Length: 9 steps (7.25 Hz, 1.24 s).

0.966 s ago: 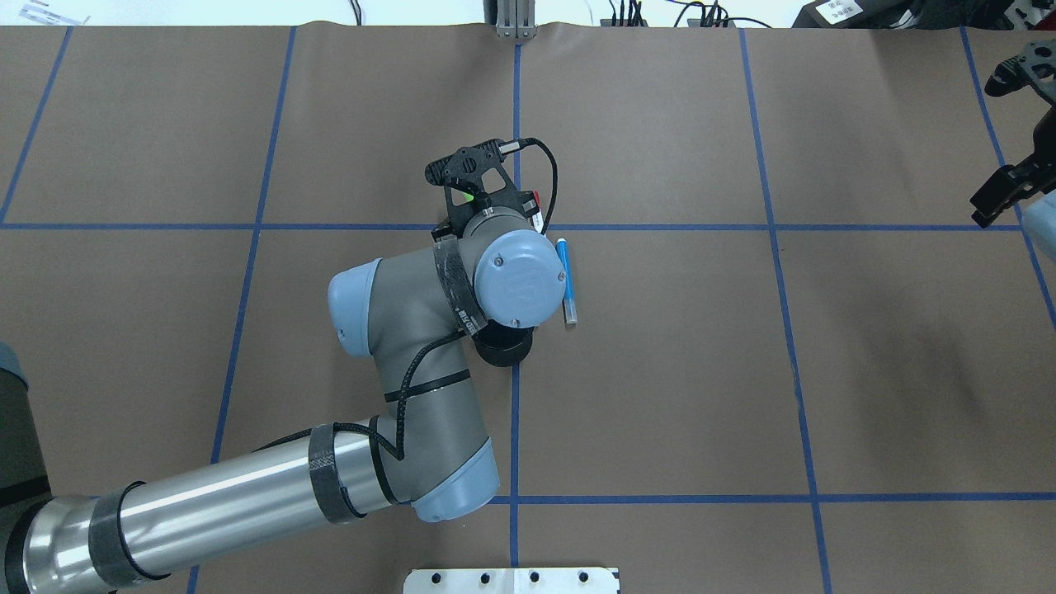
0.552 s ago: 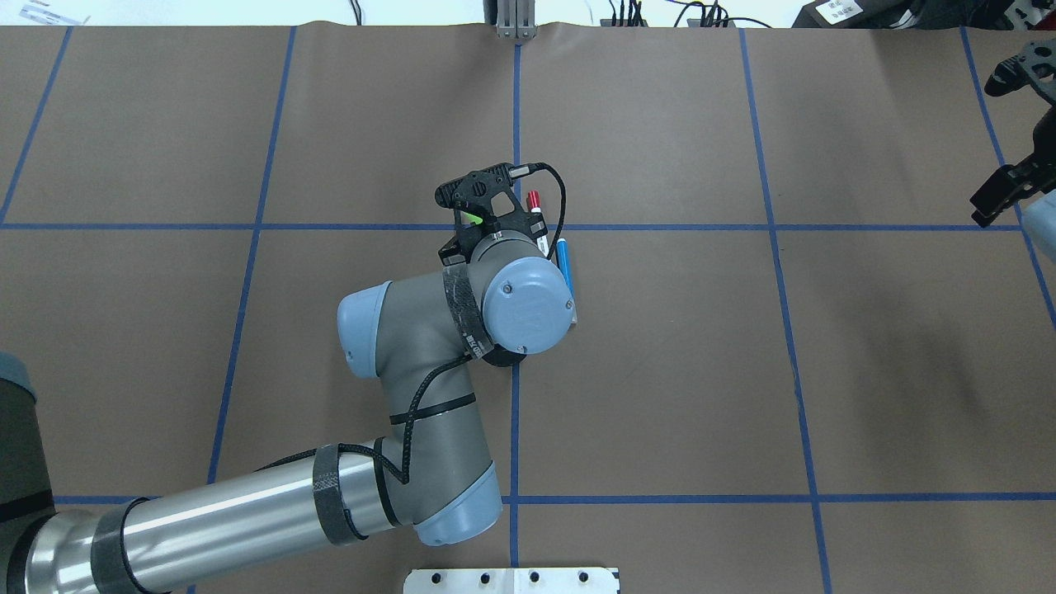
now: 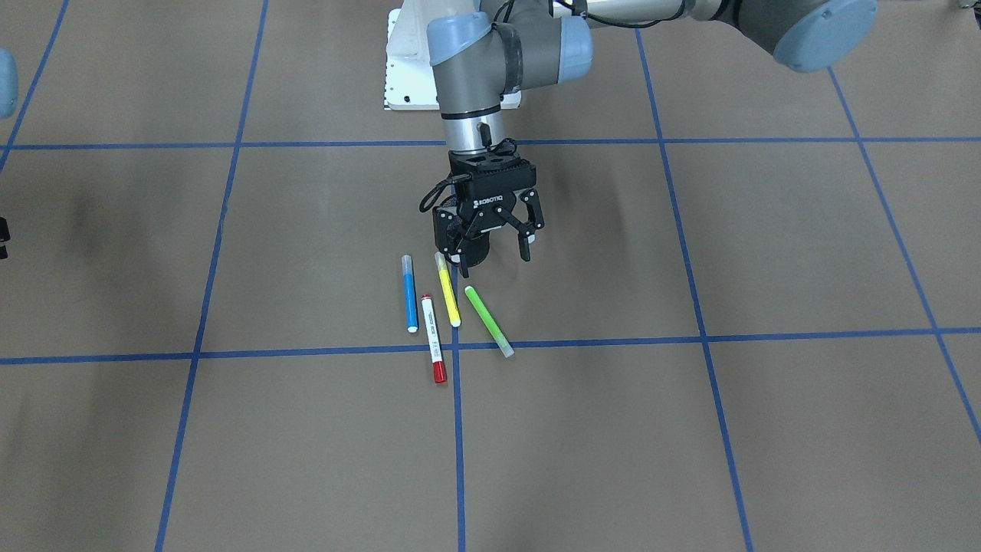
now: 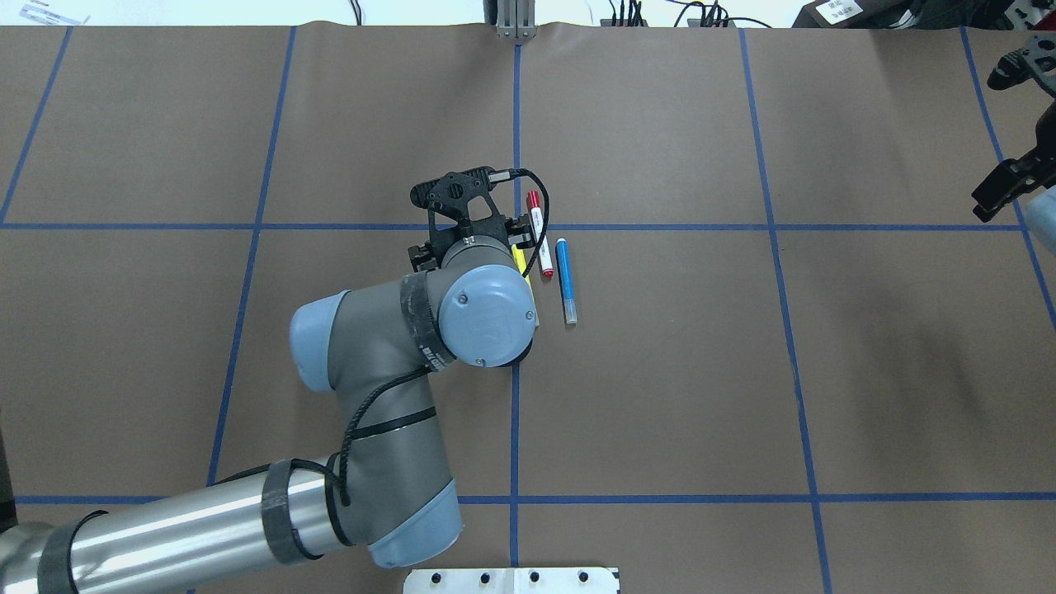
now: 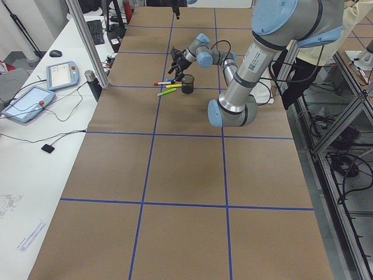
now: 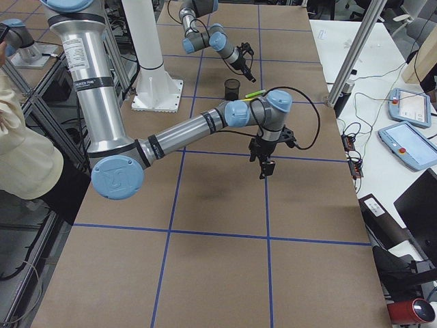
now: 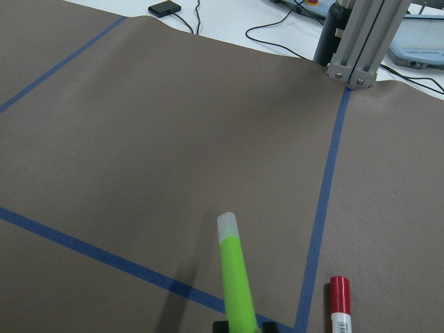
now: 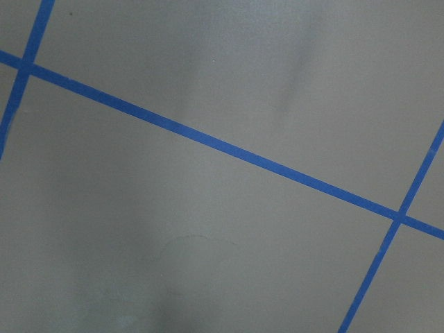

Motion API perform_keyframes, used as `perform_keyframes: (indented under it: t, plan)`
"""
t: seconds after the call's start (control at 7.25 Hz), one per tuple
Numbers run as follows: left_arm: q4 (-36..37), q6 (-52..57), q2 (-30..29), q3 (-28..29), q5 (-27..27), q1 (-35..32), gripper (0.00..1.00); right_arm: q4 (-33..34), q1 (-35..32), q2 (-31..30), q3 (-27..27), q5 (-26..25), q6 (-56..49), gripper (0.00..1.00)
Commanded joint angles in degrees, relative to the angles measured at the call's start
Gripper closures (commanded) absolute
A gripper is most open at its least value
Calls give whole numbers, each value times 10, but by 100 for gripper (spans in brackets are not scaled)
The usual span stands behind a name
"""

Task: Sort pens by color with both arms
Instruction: 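Lift the green highlighter out and lower it beside the cup, then release the green highlighter and retract the left arm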

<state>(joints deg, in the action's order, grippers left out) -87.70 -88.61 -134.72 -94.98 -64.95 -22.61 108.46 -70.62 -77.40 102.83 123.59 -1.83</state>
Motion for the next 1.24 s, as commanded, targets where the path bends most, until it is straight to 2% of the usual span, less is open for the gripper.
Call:
perform_keyframes:
  t: [0.0,0.14,0.28,0.55,0.83,1.1]
  plan:
    - [57,95,67,-135,-72,-26,0,3,-28,2,-5,20,-18,1]
    - [96,128,80,-178,-118,-54,0,2,-49,3,-13,32,-33,1]
    - [122,180,80,-196,-183,-100,0,0,-67,4,-27,32,-38,1]
    - [128,306,101,-194,-296,-213,0,0,-102,7,-60,32,-90,1]
    - [126,468,137,-161,-402,-336,0,-1,-124,7,-69,27,-101,1]
    - [119,632,151,-82,-493,-454,0,-3,-150,7,-100,27,-101,1]
